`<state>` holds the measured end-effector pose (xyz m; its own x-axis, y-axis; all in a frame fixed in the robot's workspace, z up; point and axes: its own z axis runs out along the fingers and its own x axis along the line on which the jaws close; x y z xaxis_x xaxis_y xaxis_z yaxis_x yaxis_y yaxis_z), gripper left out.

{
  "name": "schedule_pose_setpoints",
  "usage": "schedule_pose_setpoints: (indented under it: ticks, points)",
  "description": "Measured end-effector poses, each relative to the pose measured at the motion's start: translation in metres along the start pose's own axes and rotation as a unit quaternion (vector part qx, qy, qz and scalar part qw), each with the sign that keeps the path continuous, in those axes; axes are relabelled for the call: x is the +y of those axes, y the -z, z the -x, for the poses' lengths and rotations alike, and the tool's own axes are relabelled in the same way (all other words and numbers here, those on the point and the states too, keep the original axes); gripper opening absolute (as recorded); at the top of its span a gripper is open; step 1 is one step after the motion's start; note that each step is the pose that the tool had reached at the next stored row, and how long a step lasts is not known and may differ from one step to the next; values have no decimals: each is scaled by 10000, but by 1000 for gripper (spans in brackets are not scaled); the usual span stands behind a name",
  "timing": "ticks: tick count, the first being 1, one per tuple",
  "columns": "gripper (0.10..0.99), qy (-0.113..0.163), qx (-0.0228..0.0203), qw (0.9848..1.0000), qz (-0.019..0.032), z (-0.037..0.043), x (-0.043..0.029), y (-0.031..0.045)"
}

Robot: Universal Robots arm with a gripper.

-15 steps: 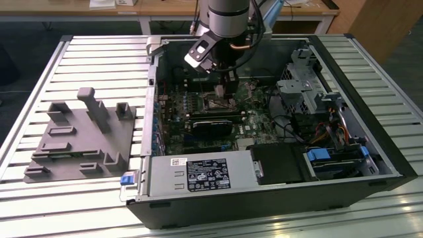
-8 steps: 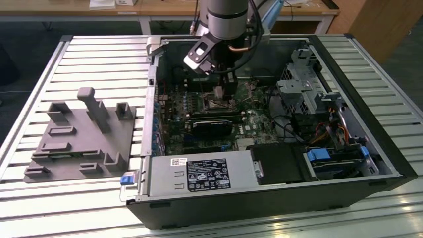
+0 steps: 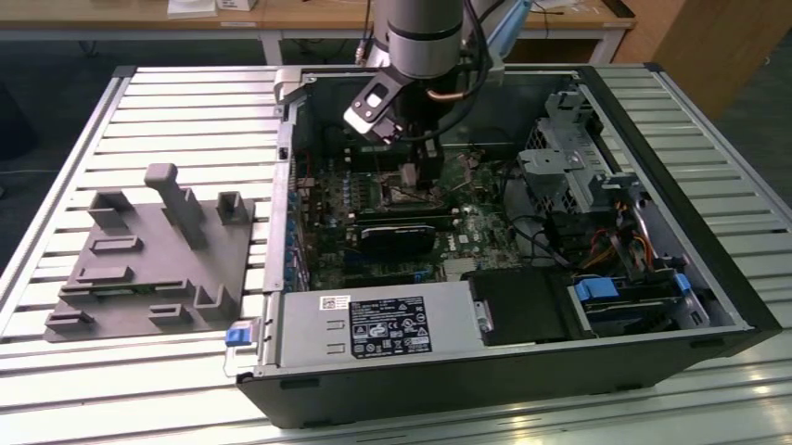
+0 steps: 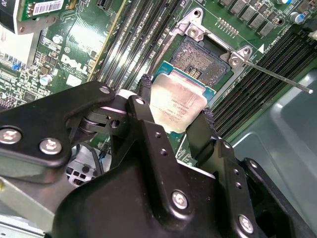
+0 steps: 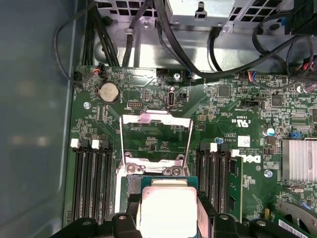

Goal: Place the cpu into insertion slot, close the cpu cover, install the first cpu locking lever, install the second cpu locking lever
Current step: 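Place the cpu into insertion slot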

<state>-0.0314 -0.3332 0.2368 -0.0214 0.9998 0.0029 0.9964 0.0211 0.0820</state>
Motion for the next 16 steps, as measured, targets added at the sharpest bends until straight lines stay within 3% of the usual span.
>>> schedule_pose_setpoints:
  ticks: [13,16]
  points:
    - [533,0,0,10000,0,-60,-28,-105]
    - [533,0,0,10000,0,-68,-62,-133]
